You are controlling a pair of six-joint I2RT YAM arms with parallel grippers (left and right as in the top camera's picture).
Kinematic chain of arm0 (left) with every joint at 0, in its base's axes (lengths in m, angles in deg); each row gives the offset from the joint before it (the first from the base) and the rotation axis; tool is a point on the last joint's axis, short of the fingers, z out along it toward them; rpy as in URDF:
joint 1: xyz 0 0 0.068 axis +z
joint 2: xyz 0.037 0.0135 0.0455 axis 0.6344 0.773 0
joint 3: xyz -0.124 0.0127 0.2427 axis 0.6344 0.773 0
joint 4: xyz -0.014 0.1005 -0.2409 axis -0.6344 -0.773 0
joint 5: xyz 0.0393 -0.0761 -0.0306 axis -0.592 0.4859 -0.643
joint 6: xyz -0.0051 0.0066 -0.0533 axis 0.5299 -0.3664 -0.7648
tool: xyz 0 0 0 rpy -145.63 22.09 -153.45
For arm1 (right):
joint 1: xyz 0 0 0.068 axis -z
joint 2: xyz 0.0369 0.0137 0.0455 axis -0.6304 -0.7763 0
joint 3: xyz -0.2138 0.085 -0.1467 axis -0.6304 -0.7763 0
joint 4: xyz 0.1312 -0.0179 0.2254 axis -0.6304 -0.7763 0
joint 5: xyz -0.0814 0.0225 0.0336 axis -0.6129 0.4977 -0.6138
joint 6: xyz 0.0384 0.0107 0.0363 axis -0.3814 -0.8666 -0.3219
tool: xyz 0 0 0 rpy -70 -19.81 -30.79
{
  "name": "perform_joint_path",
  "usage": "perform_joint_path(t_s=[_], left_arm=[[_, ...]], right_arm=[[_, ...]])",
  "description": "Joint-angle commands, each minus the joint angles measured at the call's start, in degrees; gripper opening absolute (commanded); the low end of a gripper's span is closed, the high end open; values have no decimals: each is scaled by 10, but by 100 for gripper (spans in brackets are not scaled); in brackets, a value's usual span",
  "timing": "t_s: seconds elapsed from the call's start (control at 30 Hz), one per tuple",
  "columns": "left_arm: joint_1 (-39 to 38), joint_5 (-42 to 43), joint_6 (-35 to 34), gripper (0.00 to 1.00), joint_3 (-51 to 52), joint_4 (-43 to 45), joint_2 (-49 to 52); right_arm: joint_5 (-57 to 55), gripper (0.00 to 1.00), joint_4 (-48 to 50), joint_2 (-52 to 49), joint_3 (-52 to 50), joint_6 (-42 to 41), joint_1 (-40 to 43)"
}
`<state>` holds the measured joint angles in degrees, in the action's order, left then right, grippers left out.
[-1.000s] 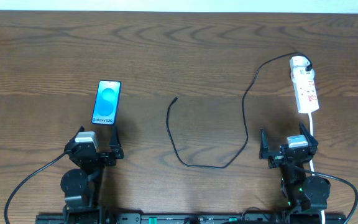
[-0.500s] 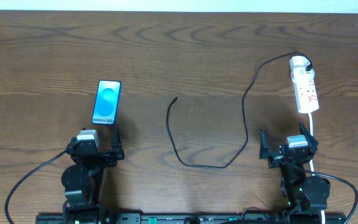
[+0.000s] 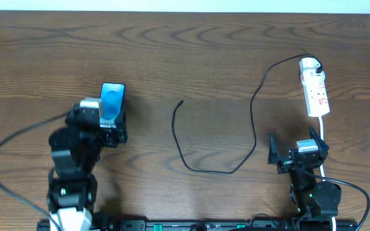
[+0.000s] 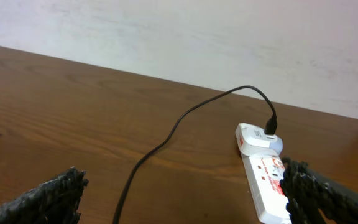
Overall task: Plug charger to phone and switch on socket
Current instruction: 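Raise the left arm and move the left gripper above the blue phone, then lower the left gripper onto the phone's top edge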
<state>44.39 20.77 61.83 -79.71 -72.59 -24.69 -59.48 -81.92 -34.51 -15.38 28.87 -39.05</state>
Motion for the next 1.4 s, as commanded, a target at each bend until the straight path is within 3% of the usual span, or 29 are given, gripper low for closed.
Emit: perform_joint_path(t_s=[0.0, 0.47, 0.6, 0.77, 1.37], left_arm=[[-3, 64, 14, 94, -71, -22, 74], [0, 66, 64, 94, -422, -316, 352], [0, 26, 85, 94, -569, -436, 448], [0, -32, 95, 94, -667, -518, 512], [0, -47, 78, 94, -674, -530, 543]], right_arm=[[3, 99, -2, 1, -1, -8, 4], [3, 99, -2, 1, -1, -8, 4], [3, 99, -2, 1, -1, -8, 4], [3, 99, -2, 1, -1, -8, 4], [3, 99, -2, 1, -1, -8, 4]])
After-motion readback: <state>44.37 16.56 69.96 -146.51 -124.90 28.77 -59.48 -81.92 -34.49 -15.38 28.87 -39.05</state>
